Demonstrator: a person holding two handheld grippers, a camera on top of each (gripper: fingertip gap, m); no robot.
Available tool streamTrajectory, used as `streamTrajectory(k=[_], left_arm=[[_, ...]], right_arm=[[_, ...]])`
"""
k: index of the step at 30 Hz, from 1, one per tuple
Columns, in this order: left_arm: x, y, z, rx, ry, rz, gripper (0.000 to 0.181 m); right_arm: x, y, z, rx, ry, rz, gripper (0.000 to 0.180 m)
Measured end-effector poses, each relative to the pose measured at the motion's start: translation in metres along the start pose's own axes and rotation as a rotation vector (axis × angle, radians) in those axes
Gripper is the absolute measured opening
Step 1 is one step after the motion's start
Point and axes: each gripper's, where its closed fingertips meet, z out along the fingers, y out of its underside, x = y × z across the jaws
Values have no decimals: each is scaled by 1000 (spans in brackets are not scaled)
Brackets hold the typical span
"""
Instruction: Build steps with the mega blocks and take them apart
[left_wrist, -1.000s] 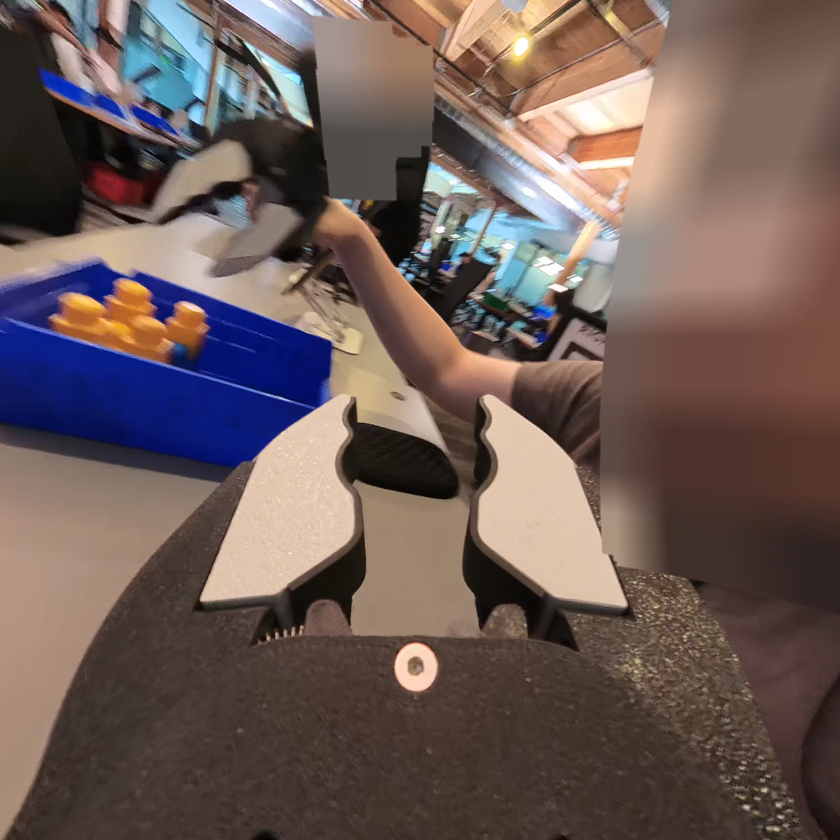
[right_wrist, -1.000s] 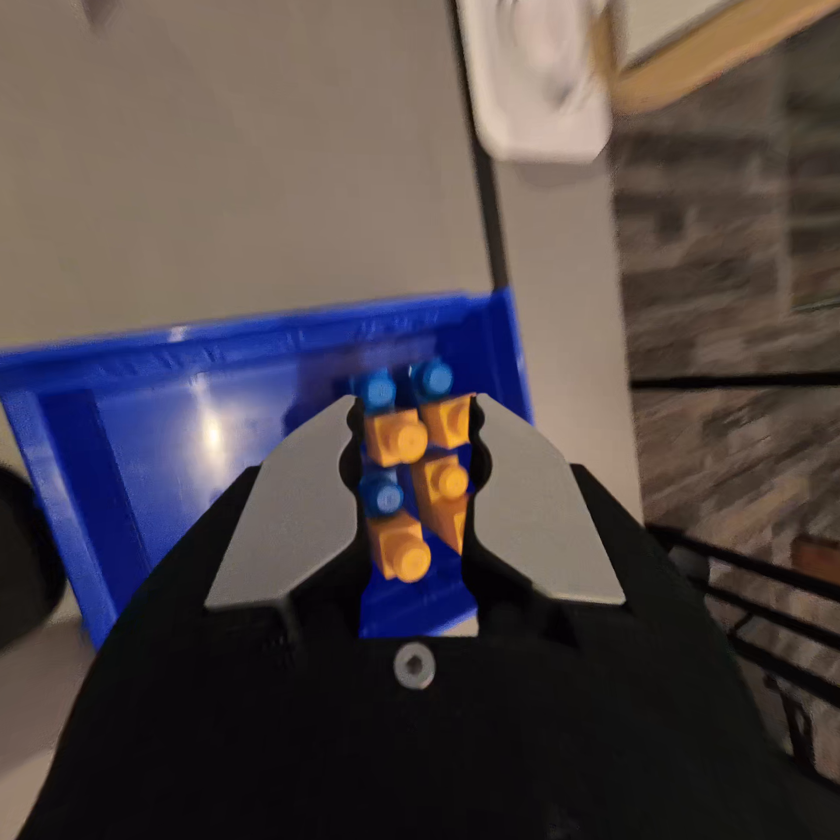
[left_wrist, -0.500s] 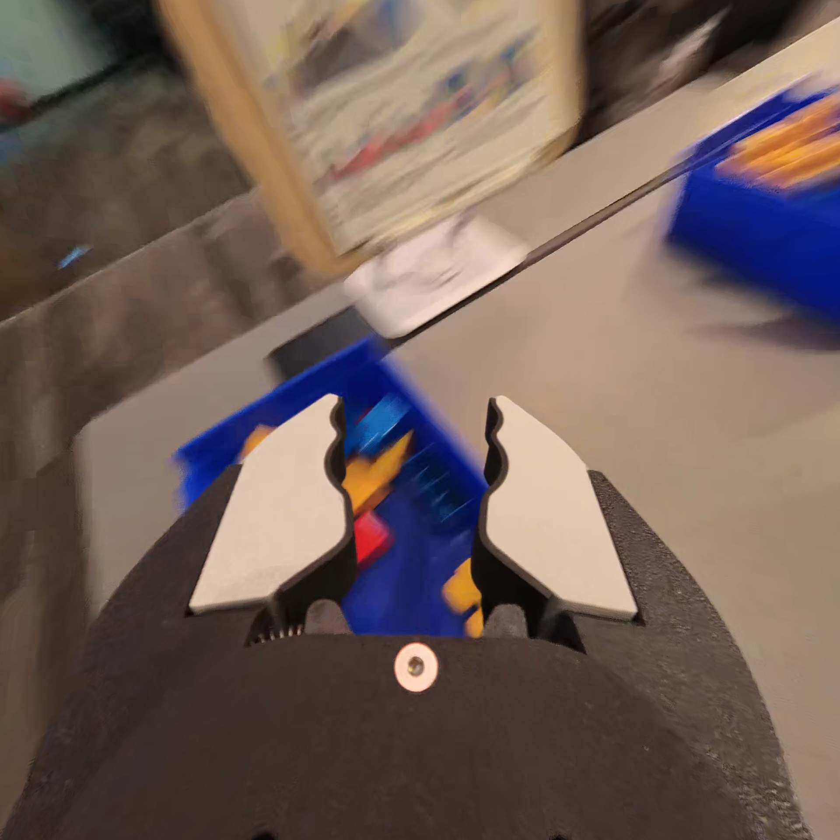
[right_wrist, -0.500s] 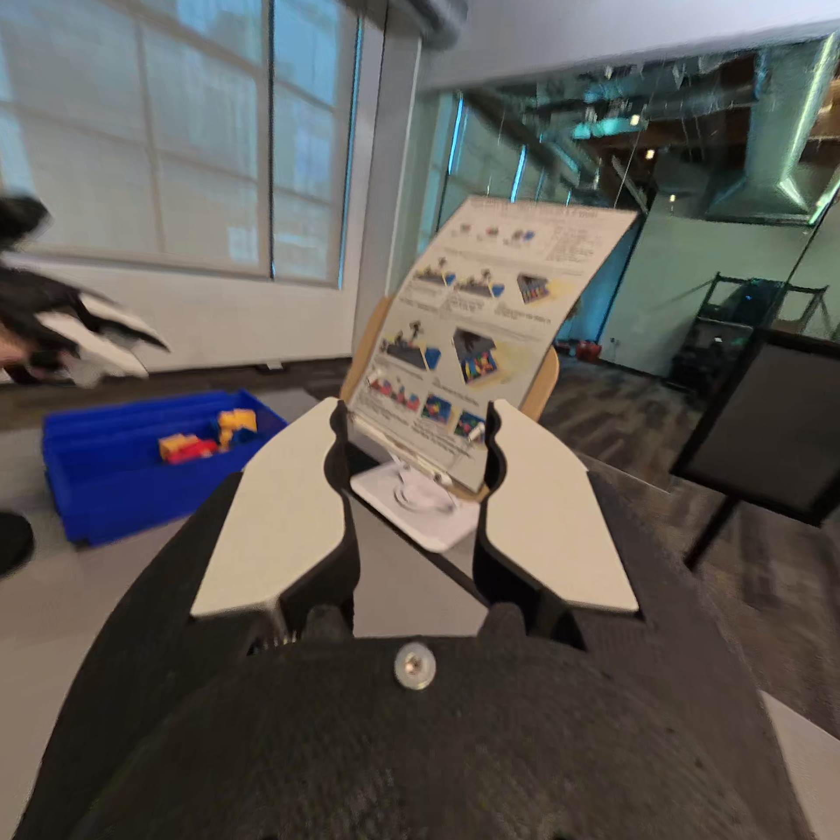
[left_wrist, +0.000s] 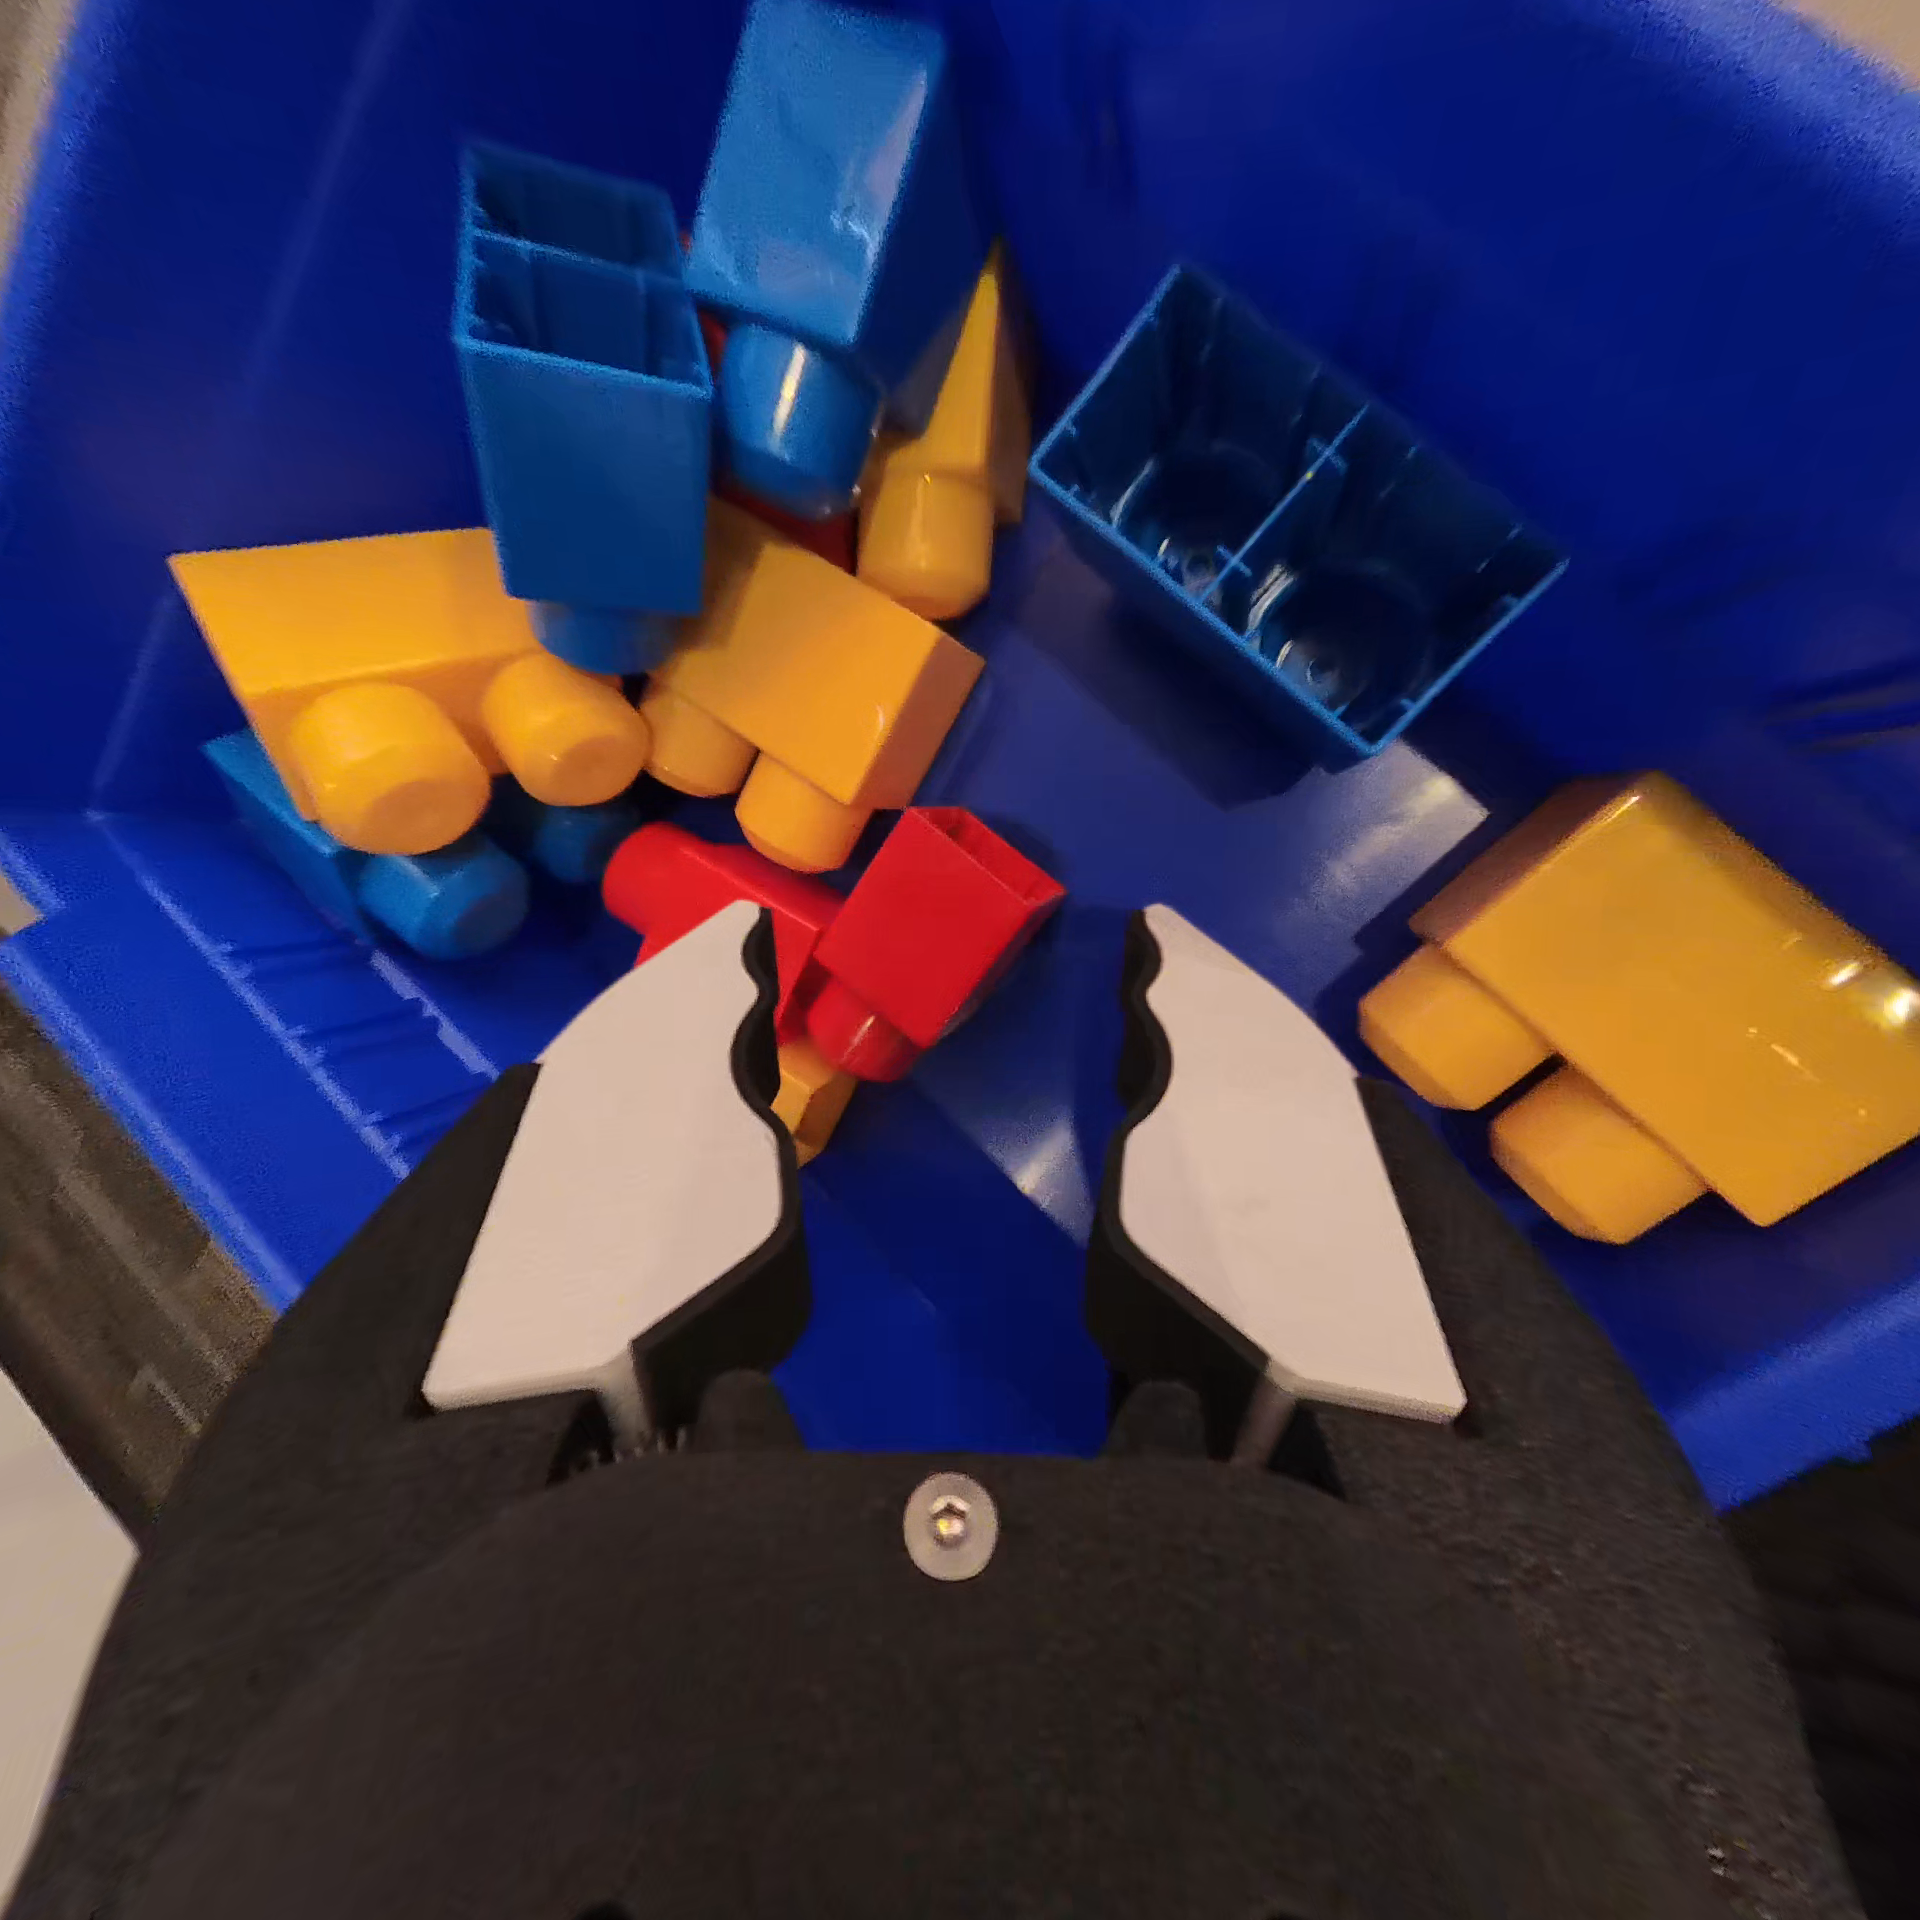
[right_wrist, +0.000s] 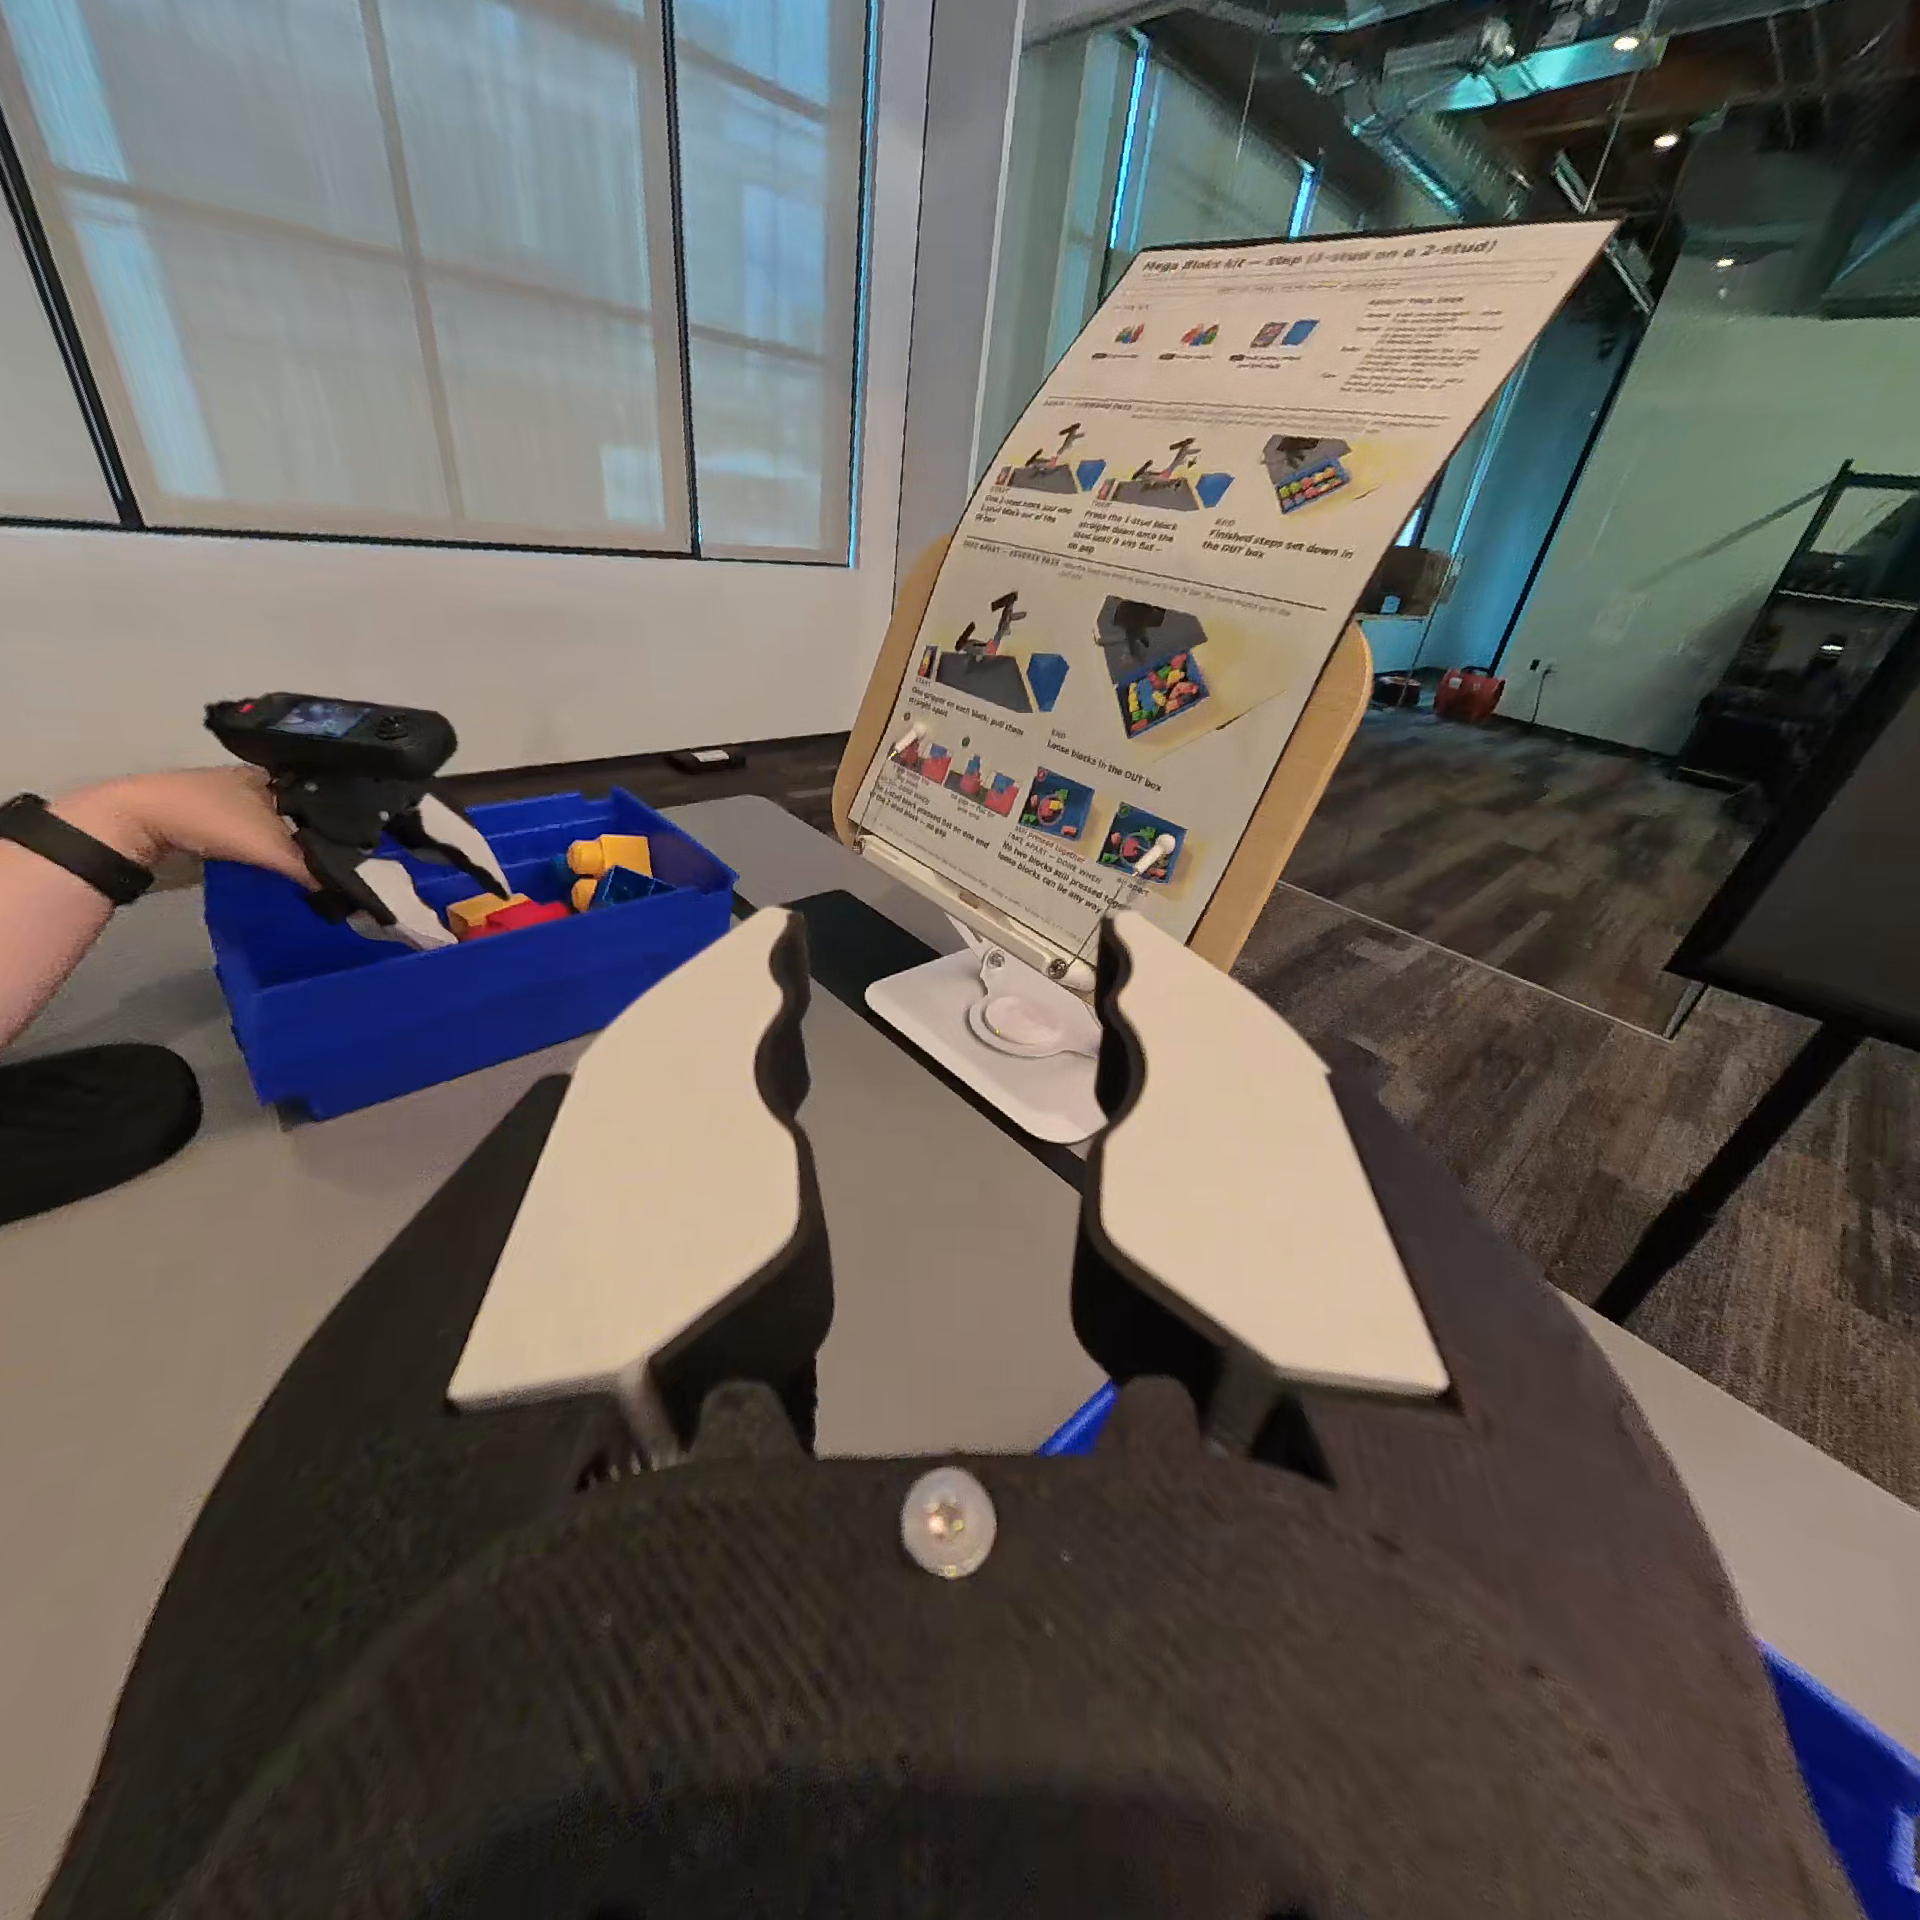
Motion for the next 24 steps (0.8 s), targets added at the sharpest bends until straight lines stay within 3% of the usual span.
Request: streamTrajectory(k=[10,16,20,24], left_arm=[[6,12,24,-63,99,-16,61],[21,26,19,-159,187,-32,39],[22,22,23,-158,220,-82,37],[4,8,5,-94,131,-101,38]], right_arm=[[-13,21,15,-81,-78,-49,55],[-19,34,23,-133,-94,-87,54],[-25,36,26,-147,-107,-120,54],[-29,38,29,-159,-108,-149,54]])
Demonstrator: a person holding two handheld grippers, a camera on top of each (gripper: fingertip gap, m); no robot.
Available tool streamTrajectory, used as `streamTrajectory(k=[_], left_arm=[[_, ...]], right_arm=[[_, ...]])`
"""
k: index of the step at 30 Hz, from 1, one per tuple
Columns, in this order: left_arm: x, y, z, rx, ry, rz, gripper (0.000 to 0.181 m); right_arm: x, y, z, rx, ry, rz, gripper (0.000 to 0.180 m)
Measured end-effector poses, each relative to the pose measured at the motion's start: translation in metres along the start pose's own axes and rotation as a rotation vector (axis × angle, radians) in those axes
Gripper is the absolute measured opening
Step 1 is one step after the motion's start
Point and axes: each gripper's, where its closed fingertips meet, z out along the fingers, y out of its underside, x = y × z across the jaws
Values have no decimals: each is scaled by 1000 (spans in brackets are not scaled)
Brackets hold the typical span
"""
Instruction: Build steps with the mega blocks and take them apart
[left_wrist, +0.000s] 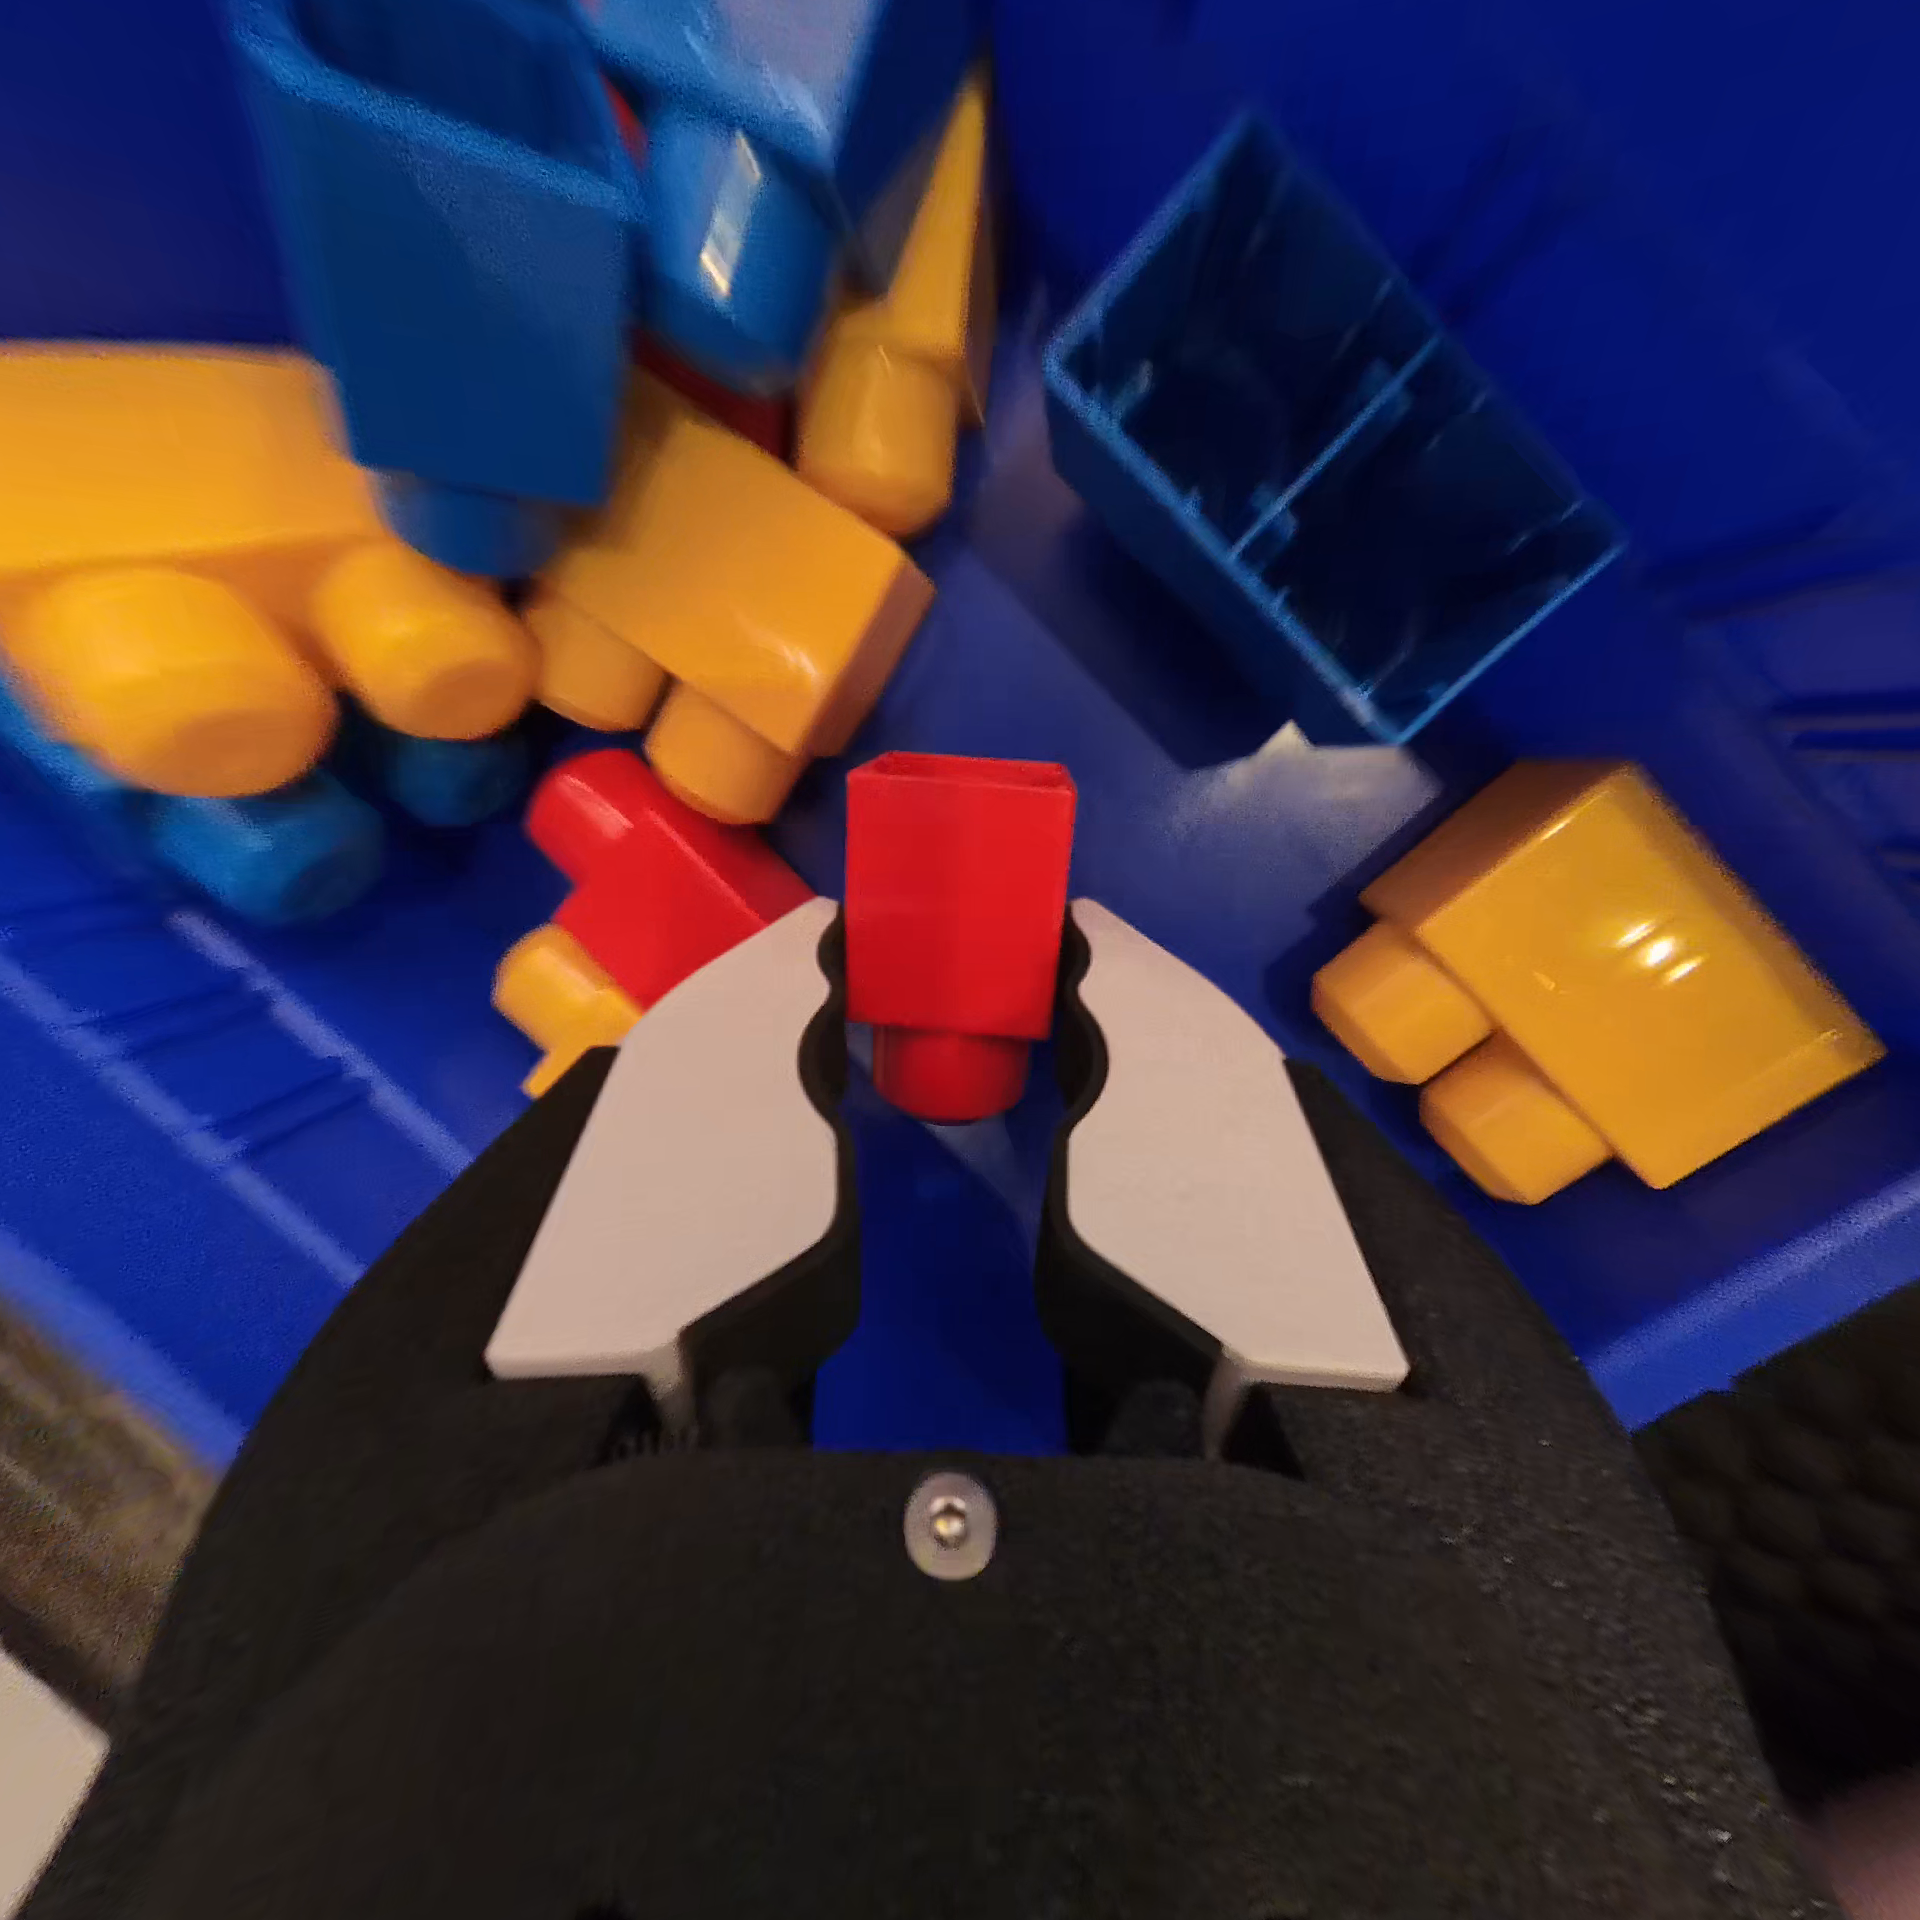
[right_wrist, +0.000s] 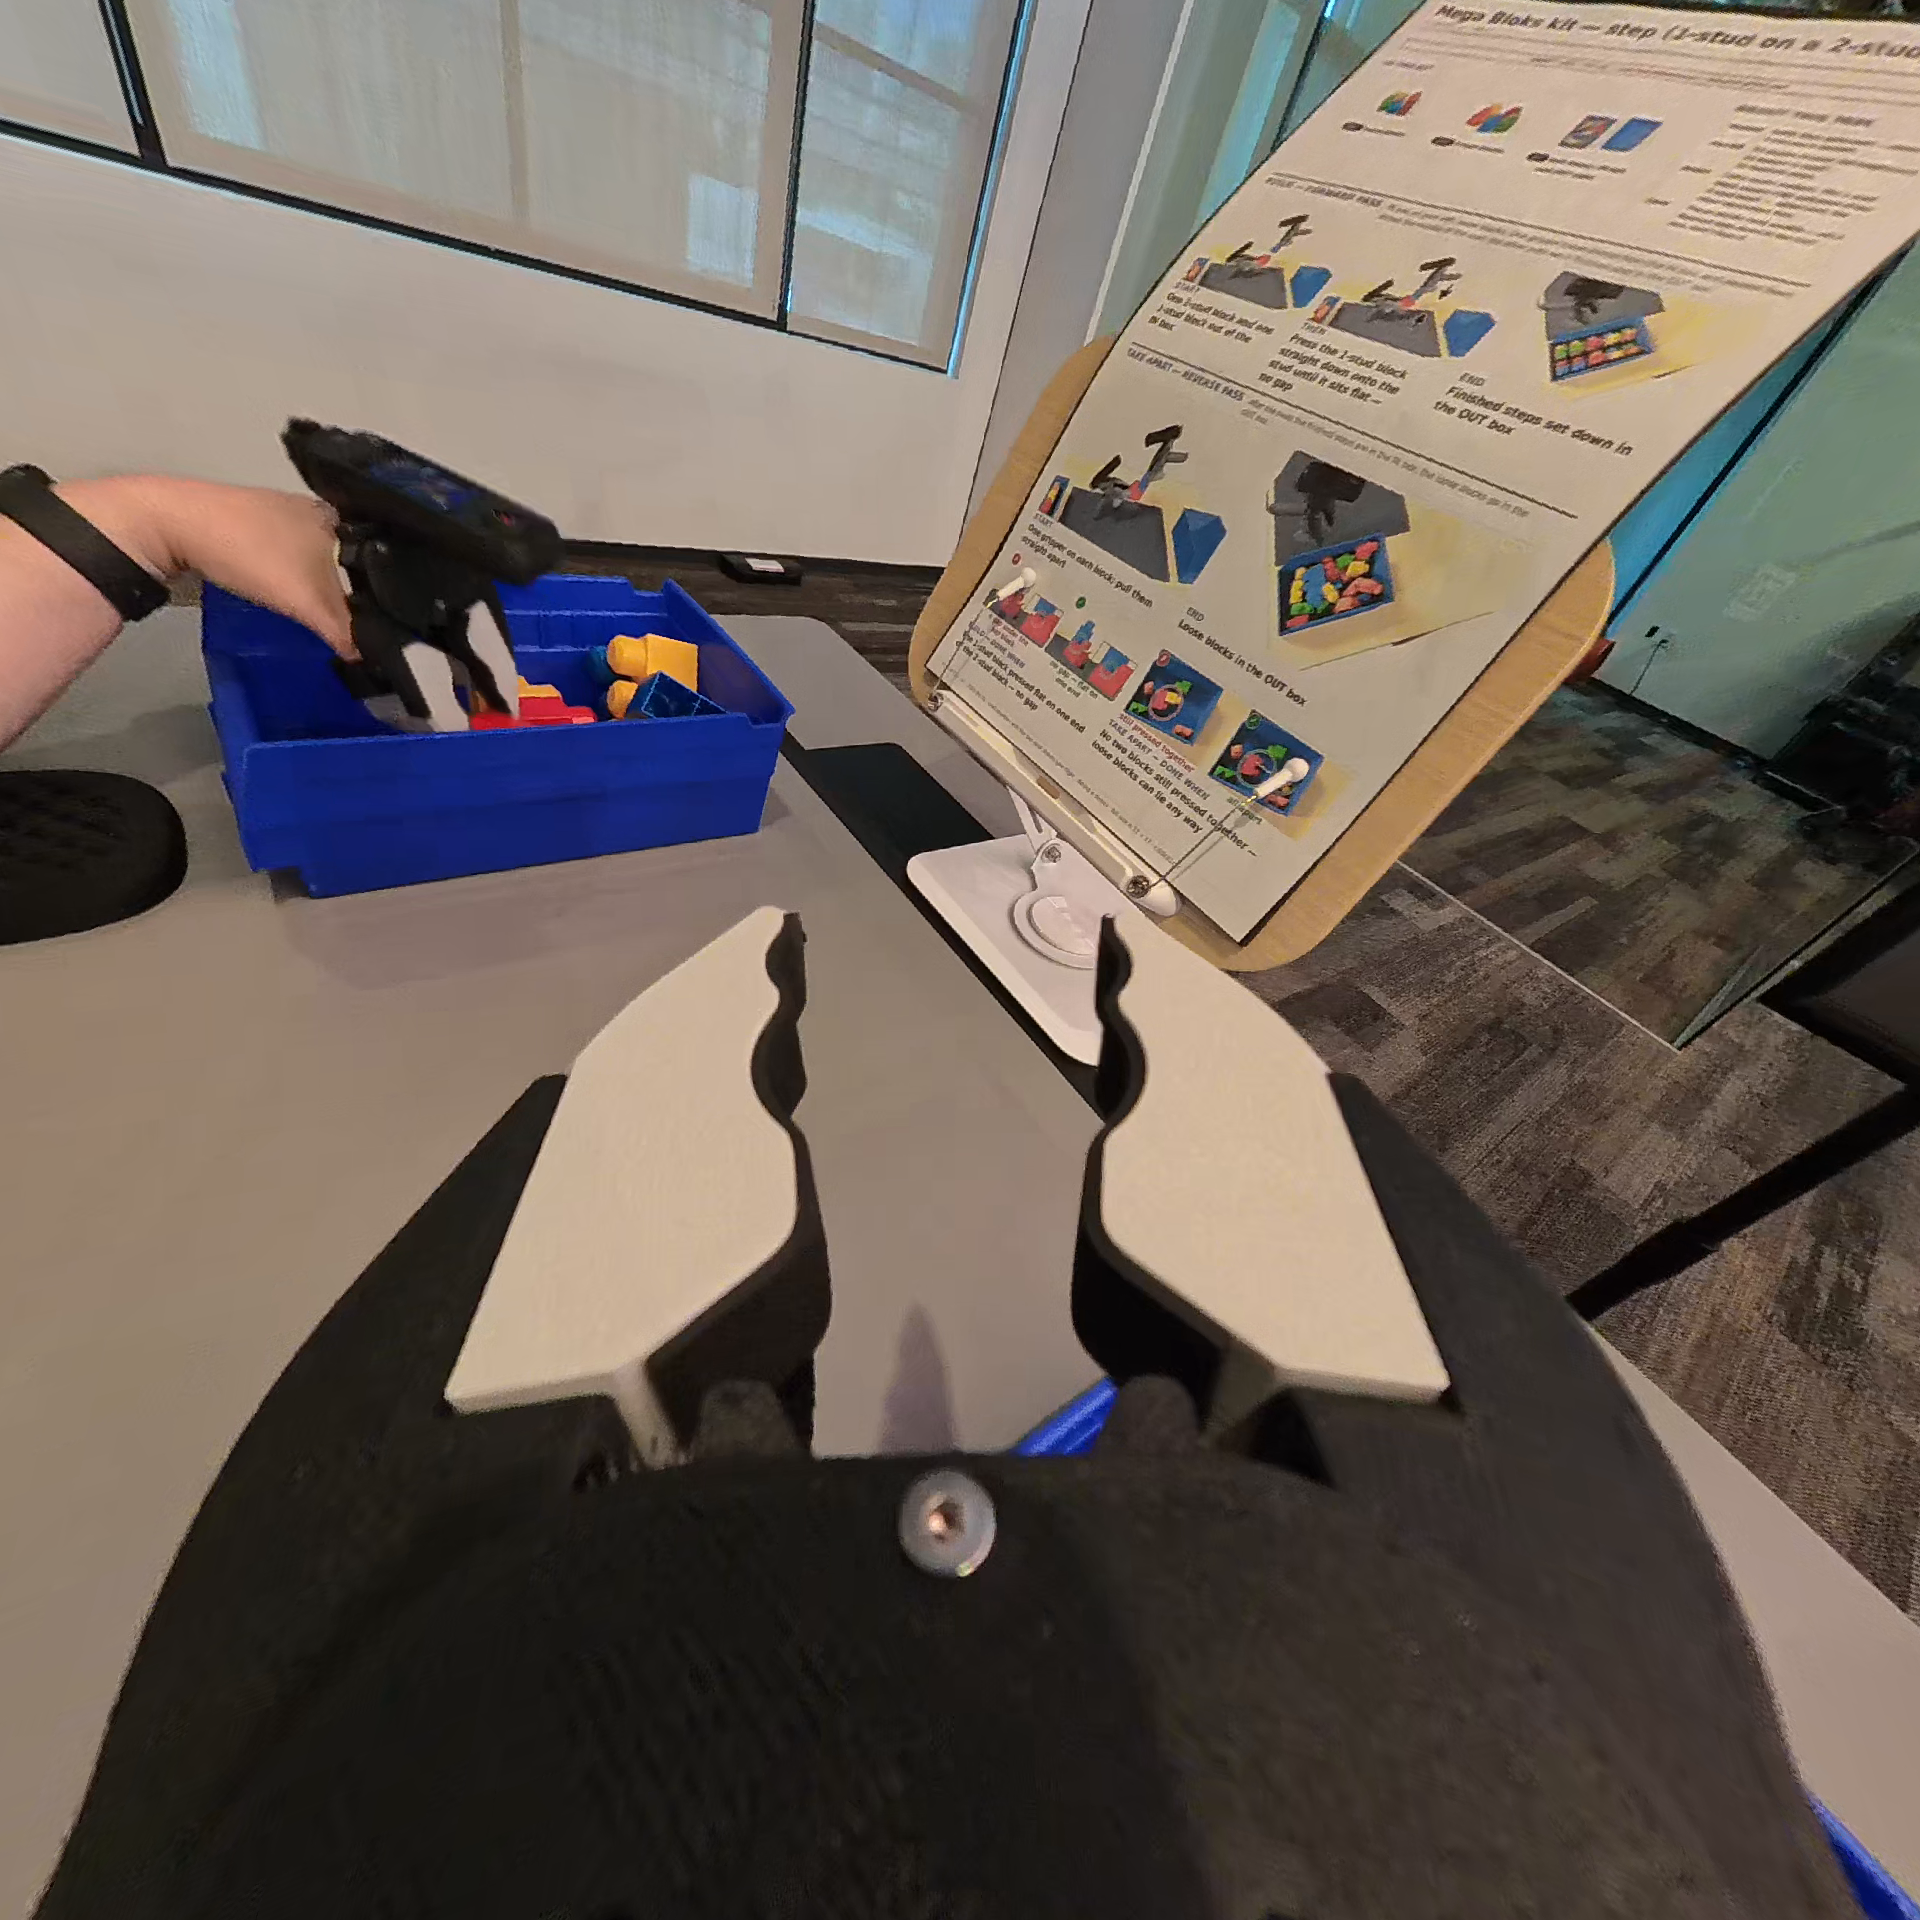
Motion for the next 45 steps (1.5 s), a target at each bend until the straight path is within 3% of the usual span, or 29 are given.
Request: streamTrajectory(k=[4,6,8,11,13,15,17,23,30,34,36,38,39,40,42,45], left_arm=[[0,-67,-69,402,-71,-18,37],[28,-119,-114,692,18,-5,37],[74,-171,-161,1001,202,10,36],[154,-219,-208,1282,710,-51,37],[190,-232,-214,1284,993,-127,37],[209,-240,-211,1269,1146,-195,37],[219,-244,-205,1259,1227,-255,36],[250,-247,-173,1015,1360,-303,37],[258,-244,-160,923,1349,-321,36],[258,-244,-157,894,1373,-322,38],[240,-247,-162,973,1331,-354,46],[211,-247,-162,1049,1166,-357,48],[196,-244,-162,1082,1053,-345,47],[180,-241,-163,1101,932,-323,46],[159,-233,-174,1153,746,-270,41],[147,-225,-189,1214,682,-255,29]], right_arm=[[-14,-14,8,79,-20,0,54],[-34,-28,17,167,-74,17,54],[-61,-38,28,236,-156,55,54],[-101,-43,46,315,-293,150,54],[-119,-42,55,357,-328,136,54],[-127,-34,61,364,-274,4,56],[-129,-28,65,352,-198,-134,59],[-136,-17,70,296,-82,-464,74],[-142,-3,76,236,-50,-639,76],[-143,2,80,182,-50,-643,66],[-138,7,83,107,-88,-533,66],[-119,26,91,-86,-80,-339,65],[-112,43,93,-218,-94,-225,24],[-108,58,94,-314,-114,-104,1],[-107,87,96,-447,-172,96,1],[-103,124,102,-558,-198,169,4]])
